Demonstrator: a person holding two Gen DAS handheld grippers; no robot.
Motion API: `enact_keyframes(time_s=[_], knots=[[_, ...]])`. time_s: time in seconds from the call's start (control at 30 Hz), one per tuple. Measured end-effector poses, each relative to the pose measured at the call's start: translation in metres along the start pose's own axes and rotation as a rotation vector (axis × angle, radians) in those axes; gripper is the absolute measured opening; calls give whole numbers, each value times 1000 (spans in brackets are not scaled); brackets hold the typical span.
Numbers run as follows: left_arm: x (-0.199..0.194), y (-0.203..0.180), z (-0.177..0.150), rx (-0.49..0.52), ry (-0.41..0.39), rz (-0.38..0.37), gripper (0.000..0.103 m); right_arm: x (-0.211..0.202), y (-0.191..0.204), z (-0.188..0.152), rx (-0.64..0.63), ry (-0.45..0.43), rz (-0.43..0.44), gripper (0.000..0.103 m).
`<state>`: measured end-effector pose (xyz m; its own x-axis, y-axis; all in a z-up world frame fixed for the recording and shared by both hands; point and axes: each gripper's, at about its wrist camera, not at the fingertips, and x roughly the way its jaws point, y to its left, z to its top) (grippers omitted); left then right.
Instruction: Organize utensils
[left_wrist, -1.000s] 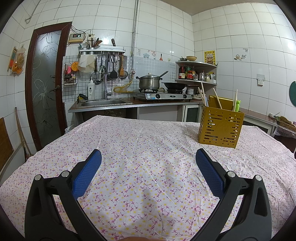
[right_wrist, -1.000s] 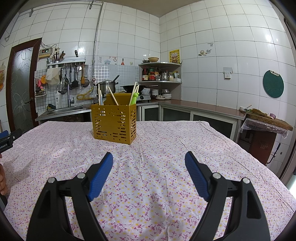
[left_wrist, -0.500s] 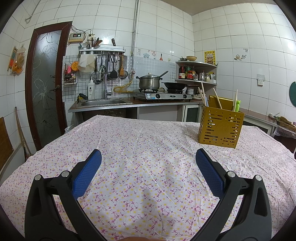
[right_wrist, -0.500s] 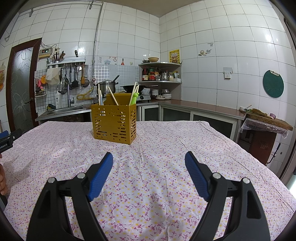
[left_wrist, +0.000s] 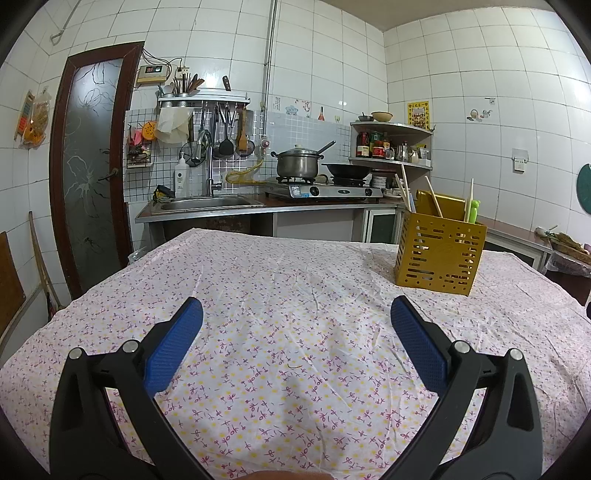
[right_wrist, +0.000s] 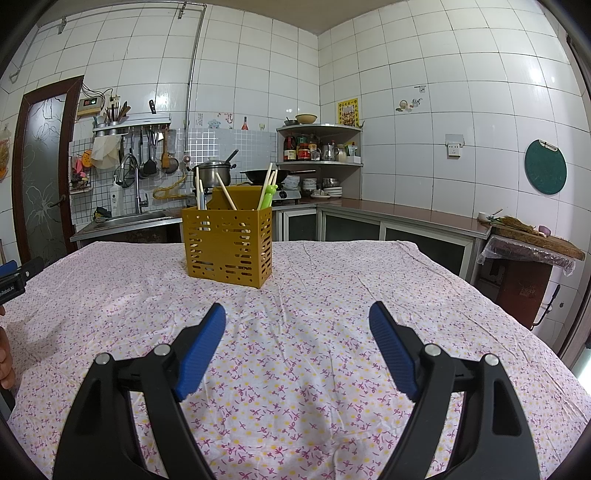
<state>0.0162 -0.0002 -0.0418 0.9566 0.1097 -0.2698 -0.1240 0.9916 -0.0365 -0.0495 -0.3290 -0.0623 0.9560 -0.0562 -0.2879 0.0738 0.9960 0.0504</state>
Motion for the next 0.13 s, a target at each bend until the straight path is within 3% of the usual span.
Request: enact_keyframes(time_s=[0.13], knots=[[0,0,-2,-5,1,0,98,0,0,0,0,0,0,79]])
